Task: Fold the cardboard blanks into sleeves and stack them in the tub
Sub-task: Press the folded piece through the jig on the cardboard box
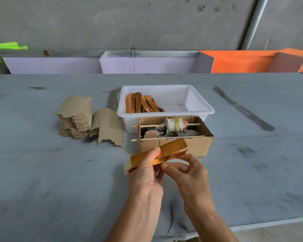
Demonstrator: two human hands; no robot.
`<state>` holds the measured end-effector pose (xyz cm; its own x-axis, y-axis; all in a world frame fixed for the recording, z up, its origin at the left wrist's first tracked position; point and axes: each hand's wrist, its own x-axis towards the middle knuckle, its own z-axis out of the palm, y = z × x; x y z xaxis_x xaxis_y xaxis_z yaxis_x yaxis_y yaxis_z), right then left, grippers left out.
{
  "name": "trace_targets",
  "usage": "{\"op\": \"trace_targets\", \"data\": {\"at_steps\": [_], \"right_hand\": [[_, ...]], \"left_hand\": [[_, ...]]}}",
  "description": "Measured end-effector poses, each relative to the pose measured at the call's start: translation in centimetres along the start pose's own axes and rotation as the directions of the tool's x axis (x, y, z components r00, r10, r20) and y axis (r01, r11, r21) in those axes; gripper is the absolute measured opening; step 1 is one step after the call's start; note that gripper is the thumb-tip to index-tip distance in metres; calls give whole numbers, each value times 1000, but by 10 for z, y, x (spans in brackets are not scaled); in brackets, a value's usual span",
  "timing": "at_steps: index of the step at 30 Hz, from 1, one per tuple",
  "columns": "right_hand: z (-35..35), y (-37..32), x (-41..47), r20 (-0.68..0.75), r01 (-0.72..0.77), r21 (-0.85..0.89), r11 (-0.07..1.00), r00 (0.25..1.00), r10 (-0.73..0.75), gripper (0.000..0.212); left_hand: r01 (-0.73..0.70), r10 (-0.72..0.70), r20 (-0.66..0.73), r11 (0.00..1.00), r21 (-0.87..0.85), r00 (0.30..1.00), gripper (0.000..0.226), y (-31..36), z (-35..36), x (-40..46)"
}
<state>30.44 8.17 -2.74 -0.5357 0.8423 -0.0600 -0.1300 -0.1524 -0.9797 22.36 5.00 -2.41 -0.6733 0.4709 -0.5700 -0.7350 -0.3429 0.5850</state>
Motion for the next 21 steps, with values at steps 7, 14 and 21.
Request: {"op": "trace_targets", "data": {"at_steps": [7,14,21], "right_hand": [[-7,0,3,93,111,76,991,989,-118,23],[-8,-1,0,62,64,206,976,995,-78,21],[-10,-1,-3,23,-44,192,980,999,40,24]], "left_hand": [[41,-41,-4,998,56,999,35,0,-1,4],[64,-66,13,991,113,998,19,-4,-4,4],[-11,8,25,991,133,1000,15,-9,-5,-1]]}}
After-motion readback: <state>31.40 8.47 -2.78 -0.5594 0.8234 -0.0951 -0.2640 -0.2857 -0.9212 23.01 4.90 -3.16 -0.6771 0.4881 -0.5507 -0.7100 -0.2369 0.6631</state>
